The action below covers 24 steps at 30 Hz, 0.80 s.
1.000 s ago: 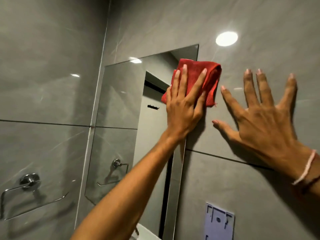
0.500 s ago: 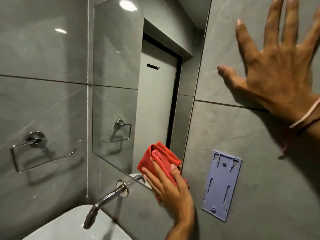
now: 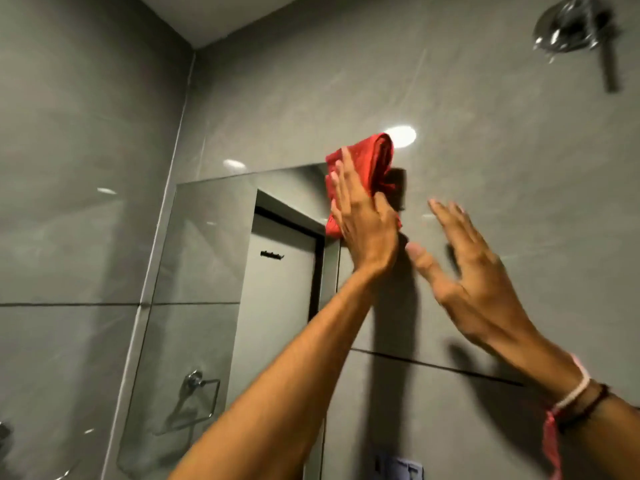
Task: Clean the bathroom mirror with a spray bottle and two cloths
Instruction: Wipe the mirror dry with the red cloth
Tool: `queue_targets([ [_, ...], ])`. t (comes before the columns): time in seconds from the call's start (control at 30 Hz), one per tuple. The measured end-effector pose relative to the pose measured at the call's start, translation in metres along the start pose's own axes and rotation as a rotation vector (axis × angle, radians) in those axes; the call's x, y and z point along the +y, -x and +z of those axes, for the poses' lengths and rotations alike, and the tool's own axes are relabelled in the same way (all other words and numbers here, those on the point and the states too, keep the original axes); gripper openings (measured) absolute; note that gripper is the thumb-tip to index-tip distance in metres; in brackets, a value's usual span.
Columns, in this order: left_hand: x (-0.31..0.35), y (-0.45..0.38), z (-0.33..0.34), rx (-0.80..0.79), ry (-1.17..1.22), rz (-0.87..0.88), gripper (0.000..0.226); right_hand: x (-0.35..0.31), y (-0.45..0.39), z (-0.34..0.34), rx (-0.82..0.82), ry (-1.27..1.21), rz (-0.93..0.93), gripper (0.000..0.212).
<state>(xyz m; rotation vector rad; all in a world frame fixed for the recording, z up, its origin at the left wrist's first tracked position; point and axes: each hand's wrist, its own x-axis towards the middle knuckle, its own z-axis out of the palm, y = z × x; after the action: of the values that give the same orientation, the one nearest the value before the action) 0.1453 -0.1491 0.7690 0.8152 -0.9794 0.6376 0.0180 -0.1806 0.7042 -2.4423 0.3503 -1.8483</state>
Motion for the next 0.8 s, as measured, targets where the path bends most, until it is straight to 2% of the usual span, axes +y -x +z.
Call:
queue_targets([
  [0.07, 0.006, -0.005, 0.005, -0.136, 0.002, 0.213, 0.081, -0.014, -0.018, -0.018, 0.110, -0.374, 0.148, 0.095],
  [0.13, 0.010, 0.003, 0.008, -0.218, -0.037, 0.425, 0.074, -0.023, -0.032, -0.042, 0.152, -0.631, 0.267, 0.100],
  [0.17, 0.012, 0.010, 0.007, -0.257, -0.060, 0.529, 0.069, -0.026, -0.035, -0.053, 0.131, -0.700, 0.295, 0.094],
  [0.23, 0.017, 0.032, 0.005, -0.332, -0.113, 0.714, 0.067, -0.031, -0.028, -0.067, 0.087, -0.731, 0.331, 0.064],
  [0.3, 0.021, 0.060, -0.002, -0.384, -0.139, 0.768, 0.081, -0.027, -0.009, -0.075, 0.112, -0.718, 0.345, 0.043],
  [0.33, 0.024, 0.071, -0.009, -0.400, -0.137, 0.729, 0.090, -0.025, 0.002, -0.078, 0.154, -0.735, 0.350, 0.038],
  [0.4, 0.030, 0.096, -0.022, -0.411, -0.043, 0.527, 0.100, -0.022, 0.031, -0.085, 0.245, -0.788, 0.374, 0.027],
  [0.5, 0.045, 0.143, -0.038, -0.435, 0.349, -0.093, 0.090, -0.022, 0.083, -0.095, 0.344, -0.882, 0.435, 0.008],
  [0.53, 0.050, 0.167, -0.039, -0.512, 0.535, -0.348, 0.083, -0.020, 0.110, -0.099, 0.387, -0.894, 0.478, 0.006],
  [0.6, 0.053, 0.202, -0.042, -0.677, 0.816, -0.712, 0.062, -0.018, 0.146, -0.103, 0.433, -0.891, 0.512, 0.010],
  [0.63, 0.055, 0.229, -0.043, -0.731, 0.902, -0.836, 0.050, -0.016, 0.173, -0.106, 0.467, -0.874, 0.543, 0.010],
  [0.7, 0.054, 0.276, -0.047, -0.758, 0.930, -0.938, 0.031, -0.011, 0.221, -0.112, 0.528, -0.831, 0.619, 0.014],
  [0.8, 0.054, 0.365, -0.056, -0.749, 0.774, -1.086, 0.032, 0.014, 0.311, -0.138, 0.528, -0.557, 0.804, 0.025],
])
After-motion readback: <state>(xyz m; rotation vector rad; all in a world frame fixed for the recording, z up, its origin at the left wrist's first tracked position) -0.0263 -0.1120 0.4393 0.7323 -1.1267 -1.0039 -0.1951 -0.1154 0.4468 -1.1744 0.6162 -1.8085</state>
